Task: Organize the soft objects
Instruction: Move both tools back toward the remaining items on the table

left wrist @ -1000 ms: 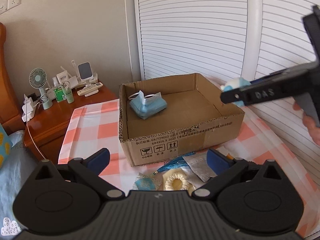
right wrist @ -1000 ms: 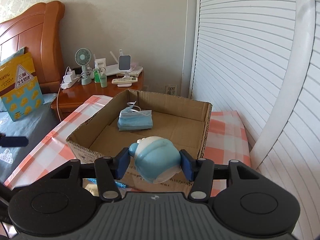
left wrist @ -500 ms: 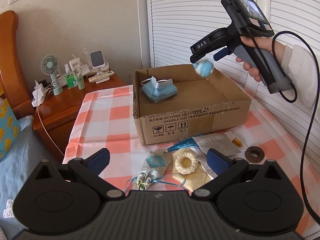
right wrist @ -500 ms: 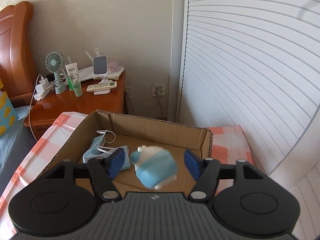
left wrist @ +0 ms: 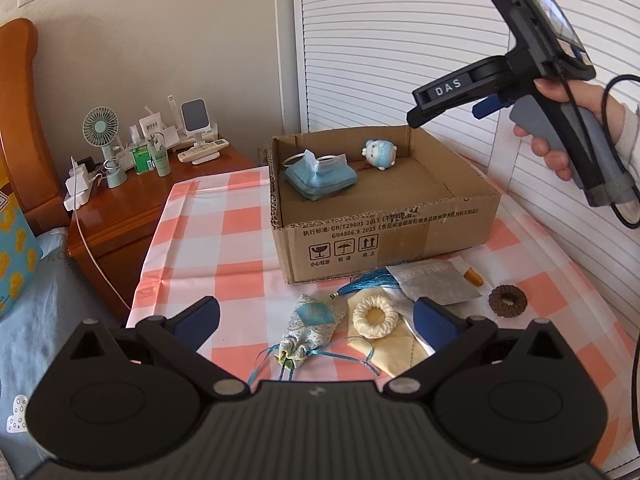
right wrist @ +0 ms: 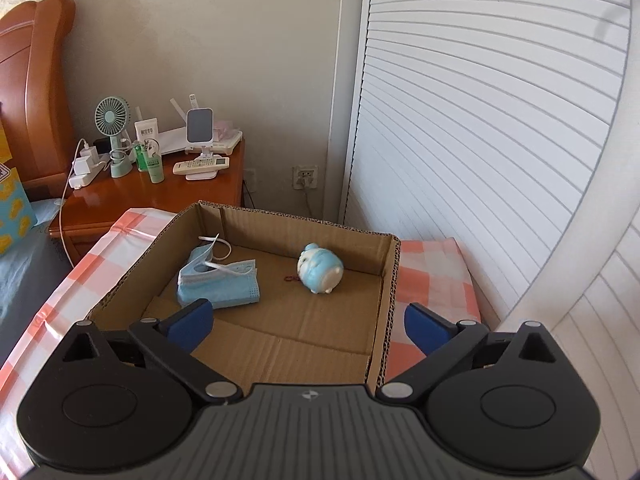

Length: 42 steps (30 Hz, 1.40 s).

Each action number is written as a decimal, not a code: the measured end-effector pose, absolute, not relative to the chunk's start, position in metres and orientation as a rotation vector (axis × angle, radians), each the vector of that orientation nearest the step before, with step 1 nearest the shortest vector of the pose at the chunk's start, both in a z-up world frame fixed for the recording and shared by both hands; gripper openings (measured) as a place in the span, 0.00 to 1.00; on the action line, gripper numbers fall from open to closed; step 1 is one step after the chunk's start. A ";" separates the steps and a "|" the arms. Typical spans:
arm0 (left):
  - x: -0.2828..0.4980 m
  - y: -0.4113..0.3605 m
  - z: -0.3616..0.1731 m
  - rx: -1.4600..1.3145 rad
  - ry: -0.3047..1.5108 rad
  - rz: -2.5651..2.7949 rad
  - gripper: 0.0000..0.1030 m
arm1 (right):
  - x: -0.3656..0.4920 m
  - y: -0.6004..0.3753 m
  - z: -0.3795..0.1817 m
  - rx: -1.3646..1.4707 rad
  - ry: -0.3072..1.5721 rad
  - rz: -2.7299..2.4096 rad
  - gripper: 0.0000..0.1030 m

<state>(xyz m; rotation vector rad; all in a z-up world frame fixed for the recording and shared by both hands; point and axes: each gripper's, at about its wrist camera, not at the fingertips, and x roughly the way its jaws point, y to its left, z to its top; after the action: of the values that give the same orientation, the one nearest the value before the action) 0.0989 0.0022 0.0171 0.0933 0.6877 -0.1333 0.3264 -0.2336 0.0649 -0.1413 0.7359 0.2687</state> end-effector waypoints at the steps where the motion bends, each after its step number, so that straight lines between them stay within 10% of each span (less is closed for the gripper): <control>1: 0.098 0.003 0.017 0.091 0.687 -0.133 0.99 | 0.319 -0.235 0.067 -0.142 0.733 0.271 1.00; 42: 0.112 -0.010 -0.024 0.143 0.816 -0.198 0.99 | 0.158 -0.292 -0.050 -0.061 0.837 0.040 1.00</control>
<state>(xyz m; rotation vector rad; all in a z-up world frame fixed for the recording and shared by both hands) 0.1119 -0.0101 -0.0241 0.1431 0.8158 -0.1983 0.1583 -0.2920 -0.0498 -0.0609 0.8366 0.0402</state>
